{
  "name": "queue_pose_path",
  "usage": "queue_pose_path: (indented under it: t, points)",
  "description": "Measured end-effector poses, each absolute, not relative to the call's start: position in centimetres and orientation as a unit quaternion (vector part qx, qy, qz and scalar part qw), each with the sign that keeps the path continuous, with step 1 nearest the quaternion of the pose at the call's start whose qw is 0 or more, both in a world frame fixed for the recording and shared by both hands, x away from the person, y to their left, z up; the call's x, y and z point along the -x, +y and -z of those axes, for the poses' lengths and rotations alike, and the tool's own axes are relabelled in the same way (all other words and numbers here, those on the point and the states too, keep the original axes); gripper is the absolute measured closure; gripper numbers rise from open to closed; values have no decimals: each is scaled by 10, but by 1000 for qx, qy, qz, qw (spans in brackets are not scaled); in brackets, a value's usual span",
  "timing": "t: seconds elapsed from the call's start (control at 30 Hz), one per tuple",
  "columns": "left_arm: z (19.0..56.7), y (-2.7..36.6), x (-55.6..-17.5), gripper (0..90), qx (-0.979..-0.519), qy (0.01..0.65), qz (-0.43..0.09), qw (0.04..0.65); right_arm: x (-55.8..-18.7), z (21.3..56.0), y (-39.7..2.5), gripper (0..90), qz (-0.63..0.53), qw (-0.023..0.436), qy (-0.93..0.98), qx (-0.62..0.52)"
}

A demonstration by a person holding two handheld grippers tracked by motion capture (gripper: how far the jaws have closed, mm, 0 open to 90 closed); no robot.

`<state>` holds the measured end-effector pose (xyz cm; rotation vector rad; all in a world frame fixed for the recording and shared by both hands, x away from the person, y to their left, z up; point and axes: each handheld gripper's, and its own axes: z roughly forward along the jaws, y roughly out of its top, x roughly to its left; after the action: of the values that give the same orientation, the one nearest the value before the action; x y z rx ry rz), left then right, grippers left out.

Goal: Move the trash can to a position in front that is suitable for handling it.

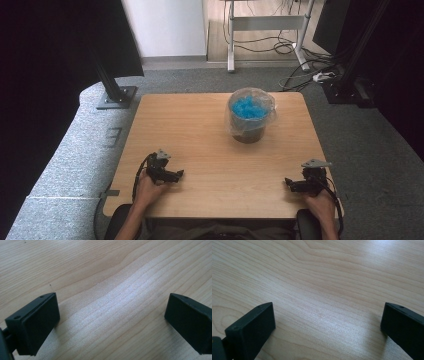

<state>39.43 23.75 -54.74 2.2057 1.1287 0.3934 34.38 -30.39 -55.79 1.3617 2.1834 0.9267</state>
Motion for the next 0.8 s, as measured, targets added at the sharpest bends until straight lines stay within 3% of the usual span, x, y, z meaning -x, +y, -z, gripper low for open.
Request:
queue_pose_path:
  t: [0.8]
  points:
    - [547, 237, -394, 0, -834, 430, -149, 311, -352, 543, -288, 9, -321, 195, 795, -476]
